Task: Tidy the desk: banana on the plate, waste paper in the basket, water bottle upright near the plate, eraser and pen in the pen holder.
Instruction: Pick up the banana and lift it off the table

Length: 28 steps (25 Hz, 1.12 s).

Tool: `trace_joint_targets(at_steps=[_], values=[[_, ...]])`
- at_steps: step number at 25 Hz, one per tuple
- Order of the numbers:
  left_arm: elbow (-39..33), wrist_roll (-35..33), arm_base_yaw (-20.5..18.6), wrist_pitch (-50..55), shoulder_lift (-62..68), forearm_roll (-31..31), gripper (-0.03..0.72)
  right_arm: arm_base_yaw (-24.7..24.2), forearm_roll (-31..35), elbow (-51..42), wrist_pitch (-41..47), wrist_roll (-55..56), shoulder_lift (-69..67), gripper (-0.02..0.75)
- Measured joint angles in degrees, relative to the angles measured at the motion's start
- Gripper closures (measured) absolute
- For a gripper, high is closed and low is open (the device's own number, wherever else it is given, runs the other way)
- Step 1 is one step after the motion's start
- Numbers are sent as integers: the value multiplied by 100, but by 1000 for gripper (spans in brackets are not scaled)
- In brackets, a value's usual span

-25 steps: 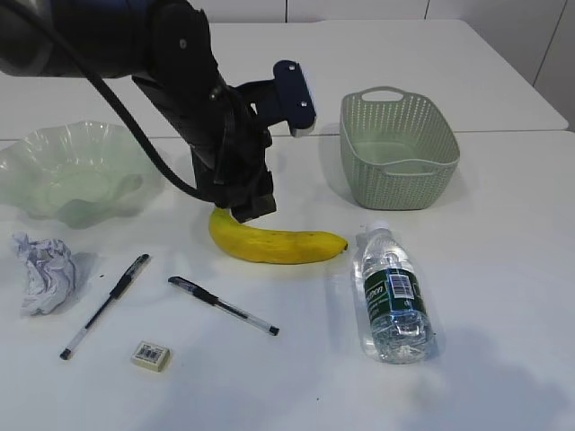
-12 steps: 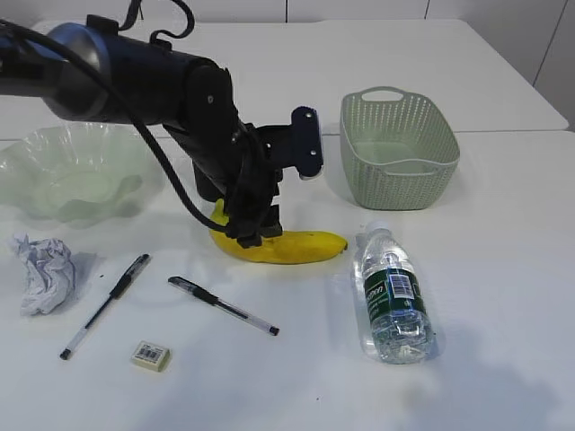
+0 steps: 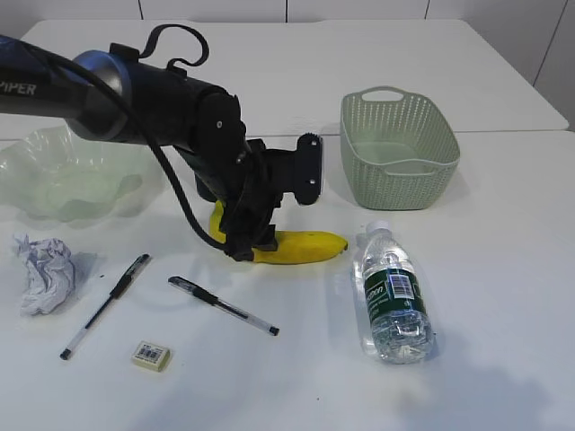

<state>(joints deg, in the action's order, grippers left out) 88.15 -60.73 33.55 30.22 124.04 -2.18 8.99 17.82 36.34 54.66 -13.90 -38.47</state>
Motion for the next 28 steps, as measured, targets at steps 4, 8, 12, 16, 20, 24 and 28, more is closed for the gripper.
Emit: trace_joint_targets(at_steps=[4, 8, 12, 16, 20, 24, 28], values=[[0, -124, 0, 13, 25, 0, 200, 92, 0, 0, 0, -34, 0, 164], [0, -246, 0, 13, 35, 0, 200, 96, 0, 0, 0, -46, 0, 164], [0, -271, 0, 15, 35, 0, 200, 96, 0, 0, 0, -46, 0, 164], [0, -279, 0, 15, 35, -91, 200, 96, 0, 0, 0, -46, 0, 164], [0, -293, 0, 15, 180, -189, 200, 96, 0, 0, 0, -46, 0, 164], [0, -295, 0, 15, 346, -241, 200, 96, 0, 0, 13, -46, 0, 164], [36, -295, 0, -22, 411, -263, 200, 96, 0, 0, 13, -46, 0, 164]])
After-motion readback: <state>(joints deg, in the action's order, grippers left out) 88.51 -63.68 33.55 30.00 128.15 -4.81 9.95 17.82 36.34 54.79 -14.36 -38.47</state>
